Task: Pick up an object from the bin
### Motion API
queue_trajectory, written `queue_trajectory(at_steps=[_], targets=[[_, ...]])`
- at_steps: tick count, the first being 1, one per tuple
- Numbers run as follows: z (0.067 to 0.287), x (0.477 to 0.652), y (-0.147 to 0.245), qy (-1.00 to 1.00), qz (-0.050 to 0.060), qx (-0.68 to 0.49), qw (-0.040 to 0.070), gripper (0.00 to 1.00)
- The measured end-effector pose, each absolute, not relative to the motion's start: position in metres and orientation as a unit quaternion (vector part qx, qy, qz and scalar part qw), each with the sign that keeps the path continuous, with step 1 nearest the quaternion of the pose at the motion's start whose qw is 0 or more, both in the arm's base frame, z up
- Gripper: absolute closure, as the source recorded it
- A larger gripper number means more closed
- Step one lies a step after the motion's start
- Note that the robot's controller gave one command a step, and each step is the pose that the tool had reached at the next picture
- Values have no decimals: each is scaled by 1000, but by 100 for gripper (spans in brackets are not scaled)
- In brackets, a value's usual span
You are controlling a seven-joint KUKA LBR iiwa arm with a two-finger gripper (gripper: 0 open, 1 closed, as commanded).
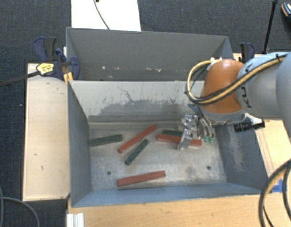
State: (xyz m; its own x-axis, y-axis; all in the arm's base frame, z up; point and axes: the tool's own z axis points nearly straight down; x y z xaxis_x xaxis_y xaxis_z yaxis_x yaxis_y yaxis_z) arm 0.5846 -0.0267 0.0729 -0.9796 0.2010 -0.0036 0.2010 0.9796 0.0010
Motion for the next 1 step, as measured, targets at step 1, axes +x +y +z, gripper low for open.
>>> queue_trajectory(at_steps=[1], targets=[[79,583,-27,995,0,101,0,100]])
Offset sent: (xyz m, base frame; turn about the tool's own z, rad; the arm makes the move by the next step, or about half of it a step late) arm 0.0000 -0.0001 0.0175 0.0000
